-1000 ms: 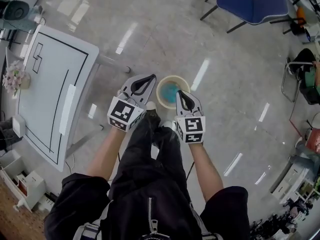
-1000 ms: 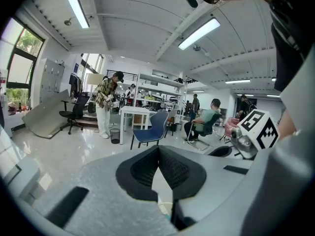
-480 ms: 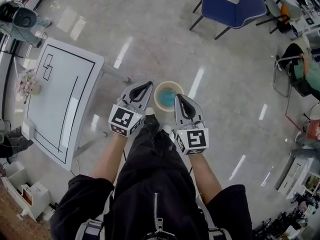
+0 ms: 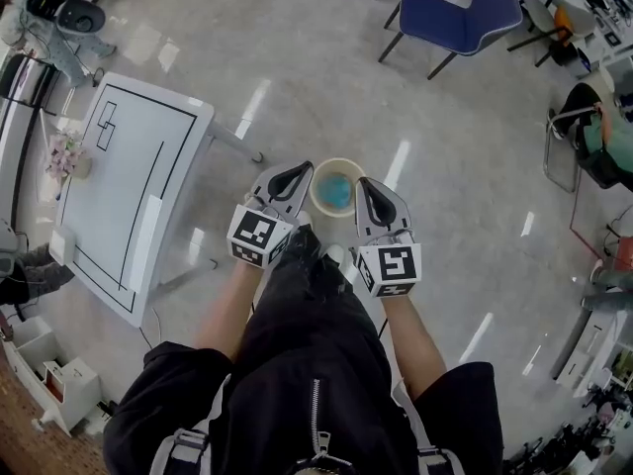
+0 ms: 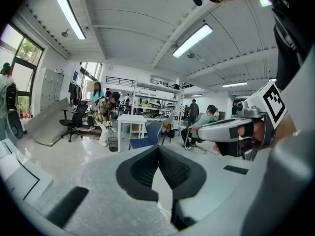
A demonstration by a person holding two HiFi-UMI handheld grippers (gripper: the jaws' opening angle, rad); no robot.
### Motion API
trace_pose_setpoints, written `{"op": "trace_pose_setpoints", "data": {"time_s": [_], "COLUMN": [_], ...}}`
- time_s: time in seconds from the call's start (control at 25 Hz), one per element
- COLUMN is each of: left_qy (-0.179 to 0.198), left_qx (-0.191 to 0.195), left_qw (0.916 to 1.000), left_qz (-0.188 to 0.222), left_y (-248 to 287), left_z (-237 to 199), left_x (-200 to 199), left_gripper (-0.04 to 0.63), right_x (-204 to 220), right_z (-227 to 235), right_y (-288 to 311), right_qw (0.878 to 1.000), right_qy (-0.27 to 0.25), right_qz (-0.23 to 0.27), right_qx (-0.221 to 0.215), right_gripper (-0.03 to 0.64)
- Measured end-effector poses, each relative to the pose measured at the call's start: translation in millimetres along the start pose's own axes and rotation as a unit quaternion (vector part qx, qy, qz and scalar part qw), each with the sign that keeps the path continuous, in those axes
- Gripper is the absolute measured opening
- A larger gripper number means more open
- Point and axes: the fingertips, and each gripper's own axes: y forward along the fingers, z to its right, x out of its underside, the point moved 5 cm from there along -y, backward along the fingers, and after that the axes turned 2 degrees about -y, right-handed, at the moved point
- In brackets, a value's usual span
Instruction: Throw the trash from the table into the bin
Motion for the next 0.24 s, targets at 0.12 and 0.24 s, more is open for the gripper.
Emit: {"op": "trace_pose_setpoints", "data": {"time_s": [0.12,0.24], "left_qy": [0.0,0.001], "left_qx": [-0.001,-0.001], "left_qw": [1.0,1.0], "left_qz": [0.0,0.0], "left_y": [0.1,0.1], "left_z": [4.1,8.3], "left_x": [0.9,2.2], "left_gripper": [0.006,0.006], "right_x": [1.6,3.7], "right_z": [-1.9,-4.0], "right_y": [-5.1,-8.9], "right_qw": [1.0,1.0], "right_qy": [-0.002,-0.006], "right_qz": [0.0,0.0], "right_qx": [-0.007,-0.014], "right_gripper": [0.009,0.009]}}
